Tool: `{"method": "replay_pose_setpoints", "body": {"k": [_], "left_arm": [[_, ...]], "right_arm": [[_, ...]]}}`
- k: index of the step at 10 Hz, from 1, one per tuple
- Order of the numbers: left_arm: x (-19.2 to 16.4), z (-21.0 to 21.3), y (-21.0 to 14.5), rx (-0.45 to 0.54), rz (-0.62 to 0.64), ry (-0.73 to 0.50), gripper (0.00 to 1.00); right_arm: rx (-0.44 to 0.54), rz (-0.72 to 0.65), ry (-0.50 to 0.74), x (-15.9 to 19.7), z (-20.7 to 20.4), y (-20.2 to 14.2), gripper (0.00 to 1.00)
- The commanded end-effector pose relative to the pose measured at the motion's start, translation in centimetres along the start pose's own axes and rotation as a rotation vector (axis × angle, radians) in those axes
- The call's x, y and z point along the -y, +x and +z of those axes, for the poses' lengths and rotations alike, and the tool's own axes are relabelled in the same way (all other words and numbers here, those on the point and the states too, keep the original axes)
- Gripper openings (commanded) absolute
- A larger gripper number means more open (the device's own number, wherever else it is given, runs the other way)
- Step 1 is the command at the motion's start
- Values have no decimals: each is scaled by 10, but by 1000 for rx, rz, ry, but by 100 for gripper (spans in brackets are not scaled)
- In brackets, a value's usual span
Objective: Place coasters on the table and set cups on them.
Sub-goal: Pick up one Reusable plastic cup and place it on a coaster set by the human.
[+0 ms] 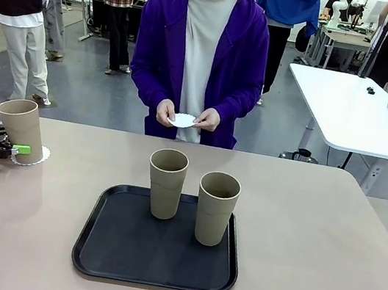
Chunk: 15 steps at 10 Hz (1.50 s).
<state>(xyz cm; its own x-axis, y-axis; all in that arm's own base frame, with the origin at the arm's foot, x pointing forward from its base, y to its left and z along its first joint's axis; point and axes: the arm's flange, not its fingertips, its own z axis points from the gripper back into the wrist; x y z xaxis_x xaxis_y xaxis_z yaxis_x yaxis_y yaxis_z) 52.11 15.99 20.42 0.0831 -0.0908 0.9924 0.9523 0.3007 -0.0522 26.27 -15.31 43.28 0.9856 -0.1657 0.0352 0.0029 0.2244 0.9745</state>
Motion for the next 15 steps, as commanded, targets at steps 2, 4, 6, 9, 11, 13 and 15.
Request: {"method": "replay_pose_setpoints", "body": {"k": [2, 4, 6, 9, 11, 13, 15], "left_arm": [[-2, 2, -1, -34, -39, -24, 100], [-1, 3, 1, -60, -45, -32, 100], [2, 4, 4, -124, -27, -49, 100], [6, 10, 13, -204, -41, -37, 100], [17, 23, 29, -293, -28, -25, 100], [34, 45, 52, -400, -29, -3, 100], [48, 60, 77, -478, -57, 34, 100]], "right_arm": [[-1, 9, 12, 0, 0, 0, 100], [-1, 9, 12, 0, 0, 0, 100], [-1, 9, 12, 0, 0, 0, 100], [-1, 9, 12, 0, 0, 0, 100], [-1, 9, 12, 0, 0, 0, 100], [-1, 9, 12, 0, 0, 0, 100], [-1, 9, 12, 0, 0, 0, 100]]}}
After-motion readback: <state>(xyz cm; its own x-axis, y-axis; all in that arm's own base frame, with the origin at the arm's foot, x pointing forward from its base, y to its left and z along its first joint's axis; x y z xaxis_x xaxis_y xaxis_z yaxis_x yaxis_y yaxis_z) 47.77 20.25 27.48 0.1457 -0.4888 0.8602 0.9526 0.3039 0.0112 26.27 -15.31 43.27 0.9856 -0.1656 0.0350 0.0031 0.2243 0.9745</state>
